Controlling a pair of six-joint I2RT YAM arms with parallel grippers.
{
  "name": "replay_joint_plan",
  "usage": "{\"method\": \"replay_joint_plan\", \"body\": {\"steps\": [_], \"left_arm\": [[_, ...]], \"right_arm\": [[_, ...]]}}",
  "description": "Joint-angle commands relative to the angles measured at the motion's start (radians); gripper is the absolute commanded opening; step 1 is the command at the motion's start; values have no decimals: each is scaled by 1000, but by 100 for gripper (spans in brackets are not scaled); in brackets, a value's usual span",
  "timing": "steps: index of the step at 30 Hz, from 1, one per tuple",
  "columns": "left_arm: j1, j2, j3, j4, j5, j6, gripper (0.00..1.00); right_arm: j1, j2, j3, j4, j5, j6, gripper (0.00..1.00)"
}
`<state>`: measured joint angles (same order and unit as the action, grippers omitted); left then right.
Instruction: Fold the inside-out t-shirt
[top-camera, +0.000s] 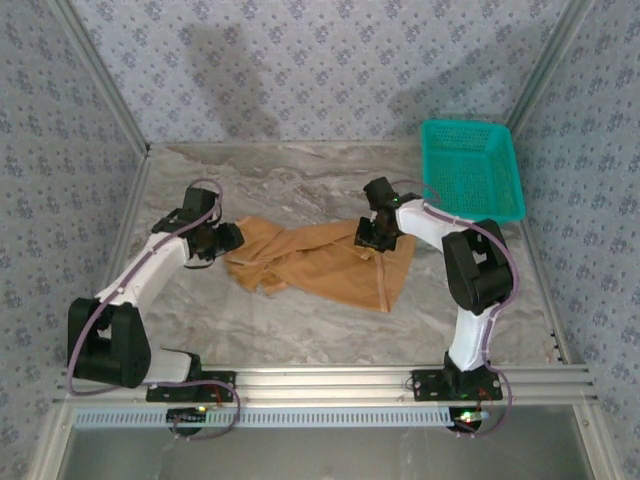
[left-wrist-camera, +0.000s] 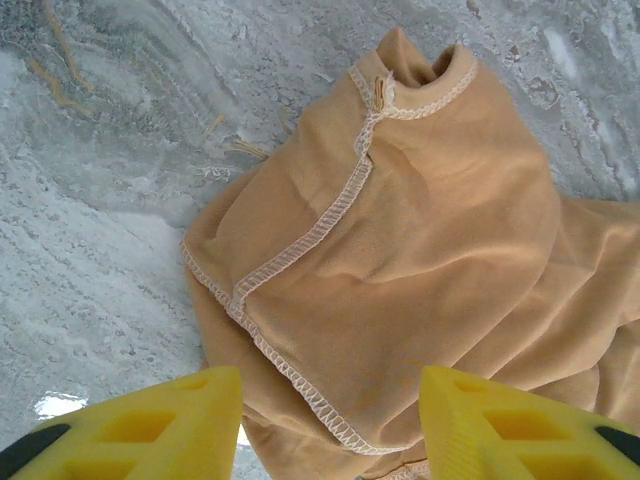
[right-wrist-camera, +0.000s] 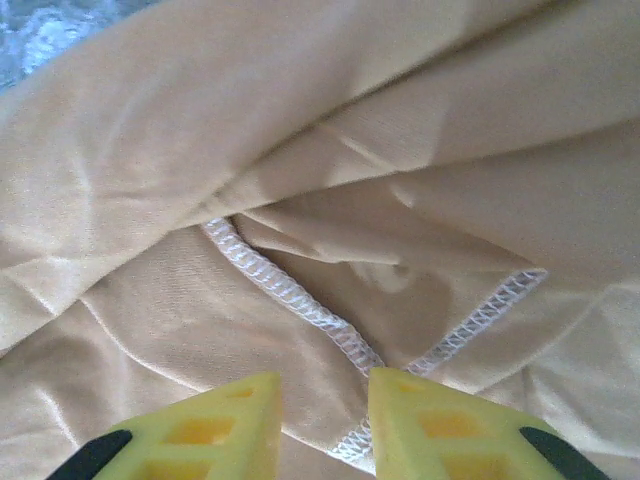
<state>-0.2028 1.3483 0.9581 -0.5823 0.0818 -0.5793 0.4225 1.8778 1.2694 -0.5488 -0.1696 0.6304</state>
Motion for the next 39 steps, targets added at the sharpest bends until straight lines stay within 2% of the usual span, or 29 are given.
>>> {"method": "replay_joint_plan", "body": {"steps": [1,3,5,12,13,14,15,16,17,27,39], "left_arm": [[2,-30,3,-25,-11,16,49],[2,-37,4,-37,-12,23,50],[3,-48,1,-44,-14,28,50],[8,-84,-34,-59,-27,41,51],[9,-86,-41,-56,-27,40,51],[9,-86,-46,-55,-25,39,51],[9,-83,-51,-54,-23,38,51],[9,-81,-53,-51,-18,35,51],[9,-81,-56,-49,-15,34,51],[9,-90,-74,-47,-12,35,52],[9,-75,-117,-21,0,23,53]], "right_arm": [[5,21,31,-38,21,8,18],[5,14,37,-45,20,7,6],[5,2,44,-48,25,7,0],[19,-63,30,-115,96,-33,0],[26,-66,27,-120,107,-36,1],[31,-66,26,-124,116,-39,6],[38,-64,26,-128,125,-41,19],[45,-60,24,-129,129,-44,24],[49,-54,24,-129,130,-44,26],[58,-12,13,-122,143,-46,35],[59,30,7,-105,147,-44,35]]}}
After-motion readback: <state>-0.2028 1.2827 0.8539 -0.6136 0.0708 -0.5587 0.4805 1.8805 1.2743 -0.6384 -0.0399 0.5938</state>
